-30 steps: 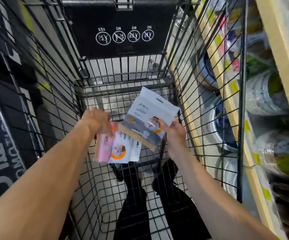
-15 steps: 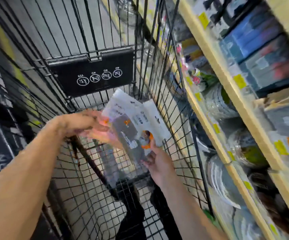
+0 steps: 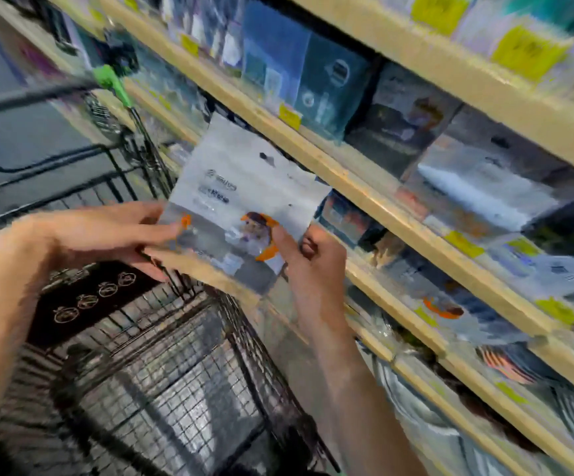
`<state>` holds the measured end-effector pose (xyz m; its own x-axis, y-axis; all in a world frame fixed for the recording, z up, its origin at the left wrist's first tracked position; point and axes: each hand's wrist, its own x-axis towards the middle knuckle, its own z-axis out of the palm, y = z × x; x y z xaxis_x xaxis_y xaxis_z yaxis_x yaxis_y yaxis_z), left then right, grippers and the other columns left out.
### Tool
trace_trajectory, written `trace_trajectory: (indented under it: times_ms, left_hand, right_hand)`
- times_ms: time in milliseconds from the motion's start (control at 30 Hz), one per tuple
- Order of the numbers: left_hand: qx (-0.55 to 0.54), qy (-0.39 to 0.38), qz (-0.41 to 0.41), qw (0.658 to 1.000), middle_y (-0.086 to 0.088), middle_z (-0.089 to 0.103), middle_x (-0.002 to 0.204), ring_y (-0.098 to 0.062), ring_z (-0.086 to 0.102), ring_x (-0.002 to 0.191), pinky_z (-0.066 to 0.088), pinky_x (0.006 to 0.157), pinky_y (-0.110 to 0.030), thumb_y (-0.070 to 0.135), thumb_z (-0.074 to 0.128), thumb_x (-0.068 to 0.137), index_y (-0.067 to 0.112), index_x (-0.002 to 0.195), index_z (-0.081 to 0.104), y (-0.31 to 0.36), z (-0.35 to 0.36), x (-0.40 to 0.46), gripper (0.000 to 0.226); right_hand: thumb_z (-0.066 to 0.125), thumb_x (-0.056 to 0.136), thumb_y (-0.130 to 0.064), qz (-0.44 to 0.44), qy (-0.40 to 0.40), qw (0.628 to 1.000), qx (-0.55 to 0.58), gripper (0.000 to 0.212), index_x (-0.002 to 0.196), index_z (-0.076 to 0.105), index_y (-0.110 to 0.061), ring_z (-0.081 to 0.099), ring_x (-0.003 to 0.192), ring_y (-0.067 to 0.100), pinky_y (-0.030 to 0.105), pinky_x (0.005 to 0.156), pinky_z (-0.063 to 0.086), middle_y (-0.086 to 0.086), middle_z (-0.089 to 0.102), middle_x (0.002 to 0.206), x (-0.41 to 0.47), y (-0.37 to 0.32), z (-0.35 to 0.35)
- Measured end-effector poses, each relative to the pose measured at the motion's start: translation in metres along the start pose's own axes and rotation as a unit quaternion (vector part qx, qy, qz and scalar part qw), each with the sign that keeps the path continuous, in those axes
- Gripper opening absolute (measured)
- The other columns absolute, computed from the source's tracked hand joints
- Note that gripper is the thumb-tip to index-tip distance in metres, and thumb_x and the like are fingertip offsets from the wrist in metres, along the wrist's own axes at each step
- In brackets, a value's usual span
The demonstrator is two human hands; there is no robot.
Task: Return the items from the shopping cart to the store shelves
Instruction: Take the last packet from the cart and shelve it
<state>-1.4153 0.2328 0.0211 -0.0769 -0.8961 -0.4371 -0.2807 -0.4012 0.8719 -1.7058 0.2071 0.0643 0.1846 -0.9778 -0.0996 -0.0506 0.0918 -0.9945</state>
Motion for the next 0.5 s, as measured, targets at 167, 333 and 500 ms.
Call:
trace_trajectory:
  times_ms: [167,333,500]
  left_hand:
    - [-0.024,0.008,0.079,0.997,0.016,0.077,0.101,-0.002,0.072,0.096,0.056,0.076,-0.011,0.019,0.068,0.084,0.023,0.114,0.065,0.128,0.058,0.029,0.030]
    - [-0.072,0.014,0.108,0.991,0.019,0.076,0.081,0.009,0.066,0.064,0.046,0.056,-0.003,0.004,0.062,0.093,0.016,0.119,0.061,0.147,0.079,0.078,0.029]
    - [-0.093,0.001,0.138,0.986,0.004,0.075,0.115,-0.014,0.072,0.103,0.058,0.082,-0.026,0.023,0.073,0.084,0.019,0.135,0.055,0.168,0.080,0.127,0.054]
  right_hand:
    - [0.073,0.088,-0.013,-0.080,0.110,0.990,0.043,0.019,0.099,0.057,-0.011,0.068,0.072,0.000,0.015,0.068,0.050,-0.012,0.071,0.079,0.043,-0.030,-0.026]
    - [0.070,0.091,-0.016,-0.094,0.200,0.973,0.071,0.046,0.132,0.049,-0.014,0.070,0.096,0.000,0.021,0.089,0.055,-0.002,0.071,0.108,0.075,-0.035,-0.046]
    - [0.058,0.097,-0.010,-0.100,0.165,0.981,-0.016,0.063,0.154,0.033,-0.022,0.049,0.132,-0.001,0.022,0.107,0.045,-0.009,0.041,0.155,0.081,-0.005,-0.056]
